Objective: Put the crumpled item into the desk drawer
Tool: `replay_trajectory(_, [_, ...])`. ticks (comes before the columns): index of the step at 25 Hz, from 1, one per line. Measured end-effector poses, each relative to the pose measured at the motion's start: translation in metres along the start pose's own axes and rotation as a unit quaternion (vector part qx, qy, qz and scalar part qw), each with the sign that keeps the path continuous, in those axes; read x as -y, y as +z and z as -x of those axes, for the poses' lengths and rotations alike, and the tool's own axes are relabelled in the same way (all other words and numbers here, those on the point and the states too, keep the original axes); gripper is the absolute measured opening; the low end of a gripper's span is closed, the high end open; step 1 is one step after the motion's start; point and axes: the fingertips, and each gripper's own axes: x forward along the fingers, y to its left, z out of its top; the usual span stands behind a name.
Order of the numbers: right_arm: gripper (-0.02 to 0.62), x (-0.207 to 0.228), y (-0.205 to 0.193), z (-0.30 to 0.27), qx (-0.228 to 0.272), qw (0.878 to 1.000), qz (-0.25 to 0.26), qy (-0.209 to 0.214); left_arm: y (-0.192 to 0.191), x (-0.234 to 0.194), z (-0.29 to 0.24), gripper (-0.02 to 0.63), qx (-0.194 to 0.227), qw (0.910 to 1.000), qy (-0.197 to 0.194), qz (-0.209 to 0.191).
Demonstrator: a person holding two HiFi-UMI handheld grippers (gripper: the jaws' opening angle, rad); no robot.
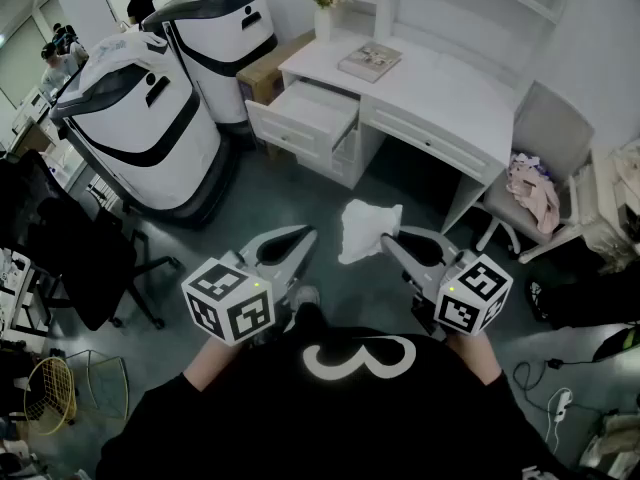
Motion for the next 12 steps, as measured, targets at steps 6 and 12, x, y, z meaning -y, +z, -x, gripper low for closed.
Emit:
replay_trajectory(6, [0.038,-0.004,0.004,0.01,0.004,1.0,0.007,-0.008,0.003,0.012,0.002,0.011,0.003,0.9999,-0.009,-0.008])
replay_trajectory(12, [0.038,0.014,0.0,0.012,-0.001,1.0,0.002,-0.018,0.002,0.01,-0.012,0.011,0.005,0.9999,-0.01,-0.004])
